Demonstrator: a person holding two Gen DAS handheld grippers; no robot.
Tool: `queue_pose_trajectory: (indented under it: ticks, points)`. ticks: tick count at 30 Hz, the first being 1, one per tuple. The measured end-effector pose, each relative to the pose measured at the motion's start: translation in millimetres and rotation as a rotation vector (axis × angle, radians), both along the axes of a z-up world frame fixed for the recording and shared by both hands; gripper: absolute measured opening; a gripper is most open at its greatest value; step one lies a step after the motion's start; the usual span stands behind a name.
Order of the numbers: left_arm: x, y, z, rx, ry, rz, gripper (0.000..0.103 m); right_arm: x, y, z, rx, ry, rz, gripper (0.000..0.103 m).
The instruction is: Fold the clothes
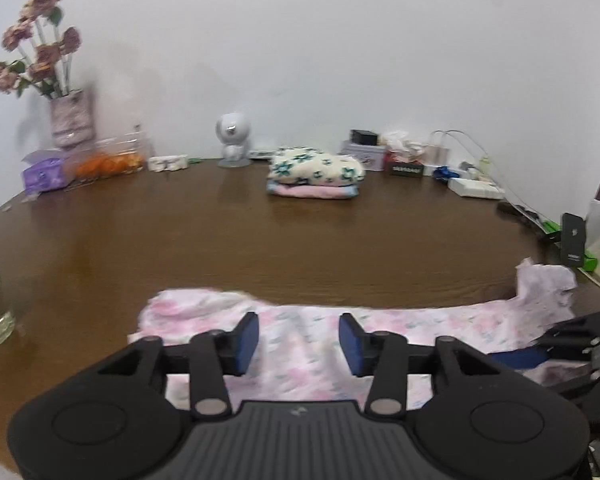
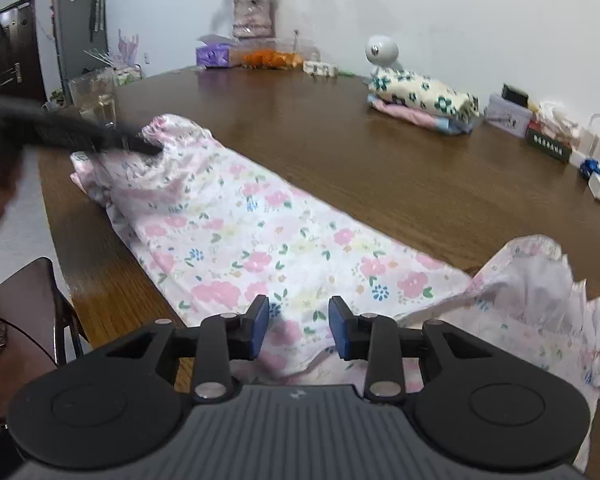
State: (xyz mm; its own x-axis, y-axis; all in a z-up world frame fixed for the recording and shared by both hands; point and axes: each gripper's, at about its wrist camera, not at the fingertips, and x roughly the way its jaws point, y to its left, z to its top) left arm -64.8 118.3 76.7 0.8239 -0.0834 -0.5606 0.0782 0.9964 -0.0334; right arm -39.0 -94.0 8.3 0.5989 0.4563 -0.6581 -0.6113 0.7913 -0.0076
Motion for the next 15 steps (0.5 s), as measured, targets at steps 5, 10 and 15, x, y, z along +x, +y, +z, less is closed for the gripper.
queue_pose_trajectory:
  ticks: [5,10,15]
  points:
    - [15.3,-6.4,-39.2,0.043,0.121,0.051,0.038,-19.7,-19.4,19.9,0.067,-0.083,-0.005,0.04]
    - [8.9,1.6,-51.3,0.058,0.086,0.071,0.039,-56.4,-66.2,43.0,0.029,-0.198,-0.108,0.043]
    - [12.8,4.8,-51.6,0.053,0.066,0.103,0.041,-74.4,-111.2,26.8,0.021,-0.112,-0.226,0.036]
